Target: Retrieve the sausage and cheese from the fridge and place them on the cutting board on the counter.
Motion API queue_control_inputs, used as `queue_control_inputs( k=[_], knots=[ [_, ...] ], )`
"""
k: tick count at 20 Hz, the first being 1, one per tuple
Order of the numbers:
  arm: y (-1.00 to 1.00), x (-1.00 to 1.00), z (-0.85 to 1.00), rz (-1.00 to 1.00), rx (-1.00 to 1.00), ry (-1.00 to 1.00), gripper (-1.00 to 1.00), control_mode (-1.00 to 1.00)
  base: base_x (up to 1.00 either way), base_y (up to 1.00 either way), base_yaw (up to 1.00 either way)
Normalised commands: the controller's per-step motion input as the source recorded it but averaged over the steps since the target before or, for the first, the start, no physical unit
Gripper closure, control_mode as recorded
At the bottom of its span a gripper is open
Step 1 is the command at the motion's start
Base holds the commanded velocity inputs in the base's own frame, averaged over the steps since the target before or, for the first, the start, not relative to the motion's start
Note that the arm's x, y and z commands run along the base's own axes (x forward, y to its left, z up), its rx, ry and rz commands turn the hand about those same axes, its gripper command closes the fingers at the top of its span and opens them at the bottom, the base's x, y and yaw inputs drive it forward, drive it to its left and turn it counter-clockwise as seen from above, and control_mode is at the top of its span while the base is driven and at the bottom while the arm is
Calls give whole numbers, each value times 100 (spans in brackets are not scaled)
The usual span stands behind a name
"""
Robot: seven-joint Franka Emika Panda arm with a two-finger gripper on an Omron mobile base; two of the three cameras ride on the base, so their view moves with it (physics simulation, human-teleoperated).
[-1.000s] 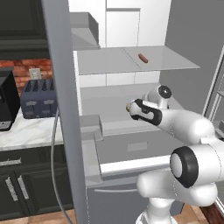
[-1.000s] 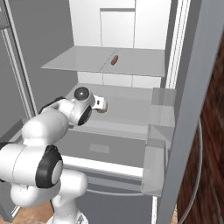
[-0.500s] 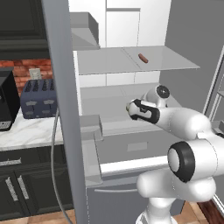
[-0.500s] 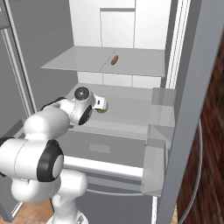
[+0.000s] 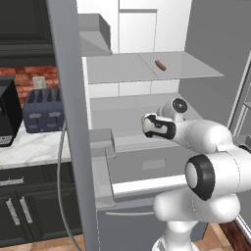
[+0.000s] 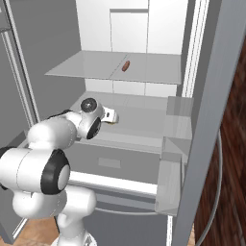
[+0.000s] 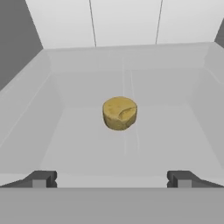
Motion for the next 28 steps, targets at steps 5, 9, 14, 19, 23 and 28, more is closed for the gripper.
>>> queue_control_inputs(
  k=[5,9,14,19,23,28],
  knots=[
    [0,14,0,-2,0,0,-100,-100,0,0,0],
    [0,17,-1,-2,0,3,-100,-100,0,0,0],
    [0,18,-5,-2,0,4,-100,-100,0,0,0],
    [0,16,-8,-2,0,4,-100,-100,0,0,0],
    [0,18,-11,-1,0,6,-100,-100,0,0,0],
    [0,22,-16,-1,0,7,-100,-100,0,0,0]
  ],
)
